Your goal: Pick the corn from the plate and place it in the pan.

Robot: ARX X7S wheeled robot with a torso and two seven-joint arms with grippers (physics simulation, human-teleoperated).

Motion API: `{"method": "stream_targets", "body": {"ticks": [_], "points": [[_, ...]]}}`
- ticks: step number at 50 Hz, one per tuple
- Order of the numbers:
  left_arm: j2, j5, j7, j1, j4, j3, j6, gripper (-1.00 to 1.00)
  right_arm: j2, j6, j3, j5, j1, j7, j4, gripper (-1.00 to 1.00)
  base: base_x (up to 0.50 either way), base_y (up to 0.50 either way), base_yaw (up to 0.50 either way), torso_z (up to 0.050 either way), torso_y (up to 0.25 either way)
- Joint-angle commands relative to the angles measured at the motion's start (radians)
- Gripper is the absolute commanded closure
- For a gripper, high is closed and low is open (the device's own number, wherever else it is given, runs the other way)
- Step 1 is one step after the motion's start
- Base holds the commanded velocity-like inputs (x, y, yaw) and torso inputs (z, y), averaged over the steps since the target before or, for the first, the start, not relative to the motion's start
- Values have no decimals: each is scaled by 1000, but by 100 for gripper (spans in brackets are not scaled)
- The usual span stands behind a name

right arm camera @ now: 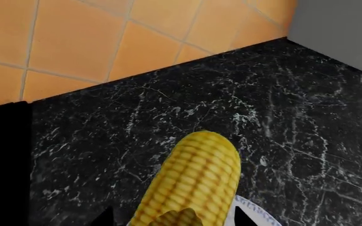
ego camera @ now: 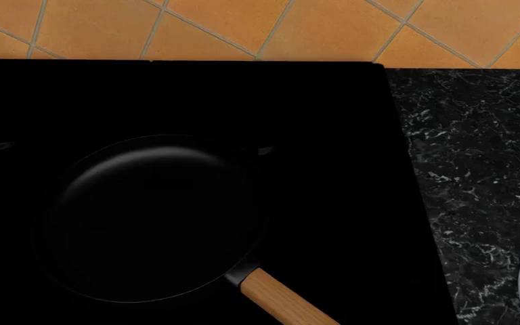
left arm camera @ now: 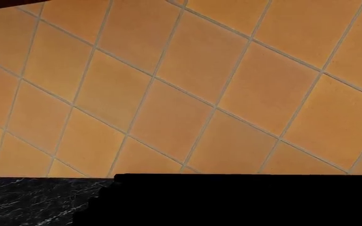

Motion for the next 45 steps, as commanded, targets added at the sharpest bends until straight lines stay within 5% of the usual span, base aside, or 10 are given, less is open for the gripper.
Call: {"method": "stream_targets", "body": {"ticks": [1, 20, 24, 45], "points": [[-1, -2, -2, -2, 2, 4, 0, -100, -8, 37, -48, 27, 93, 9, -6, 100, 0, 0, 0, 0, 0], [-5, -13, -9, 6, 17, -4, -9, -100, -156, 94, -209, 28, 309, 23, 32, 100, 0, 0, 0, 0, 0], [-7, -19, -14, 0, 32, -2, -23, -100, -262, 109, -272, -29, 380, -20, 63, 100, 0, 0, 0, 0, 0], [-13, -24, -19, -2, 37, 0, -29, -100, -446, 103, -389, -174, 484, -156, 141, 100, 0, 0, 0, 0, 0]]}}
